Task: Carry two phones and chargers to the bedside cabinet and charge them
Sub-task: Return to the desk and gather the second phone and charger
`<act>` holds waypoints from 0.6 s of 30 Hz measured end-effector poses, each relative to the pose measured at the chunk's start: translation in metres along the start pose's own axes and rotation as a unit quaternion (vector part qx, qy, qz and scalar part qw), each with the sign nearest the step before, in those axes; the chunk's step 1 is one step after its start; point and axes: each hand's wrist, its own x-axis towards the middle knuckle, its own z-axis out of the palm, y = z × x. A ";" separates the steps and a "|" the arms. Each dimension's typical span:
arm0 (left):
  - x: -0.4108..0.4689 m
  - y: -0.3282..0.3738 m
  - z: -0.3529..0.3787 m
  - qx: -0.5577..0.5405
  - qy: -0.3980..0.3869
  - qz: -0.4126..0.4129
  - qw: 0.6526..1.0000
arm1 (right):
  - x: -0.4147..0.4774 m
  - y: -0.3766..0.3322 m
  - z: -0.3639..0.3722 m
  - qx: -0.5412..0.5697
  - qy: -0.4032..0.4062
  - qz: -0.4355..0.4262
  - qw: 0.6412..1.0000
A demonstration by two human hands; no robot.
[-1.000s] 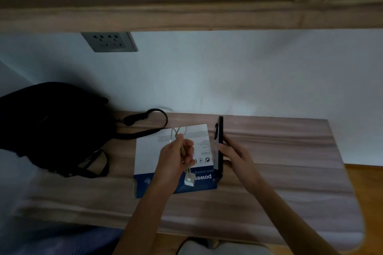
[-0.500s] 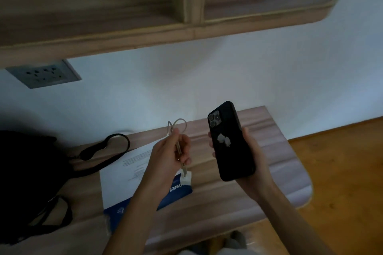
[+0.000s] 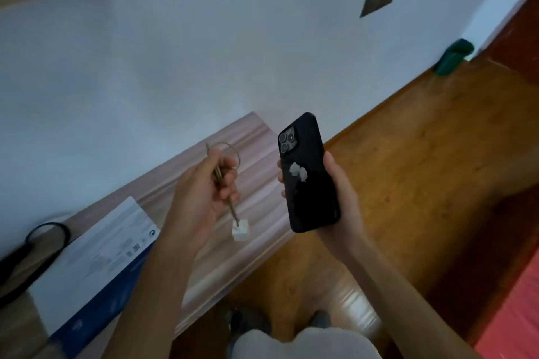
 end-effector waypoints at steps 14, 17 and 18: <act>0.029 -0.053 0.194 0.063 -0.166 -0.068 0.982 | -0.071 -0.090 -0.158 0.056 0.184 -0.092 0.977; 0.046 -0.058 0.229 0.074 -0.196 -0.080 0.975 | -0.071 -0.104 -0.183 0.062 0.222 -0.112 0.967; 0.054 -0.060 0.241 0.076 -0.207 -0.084 0.972 | -0.069 -0.108 -0.191 0.063 0.233 -0.116 0.963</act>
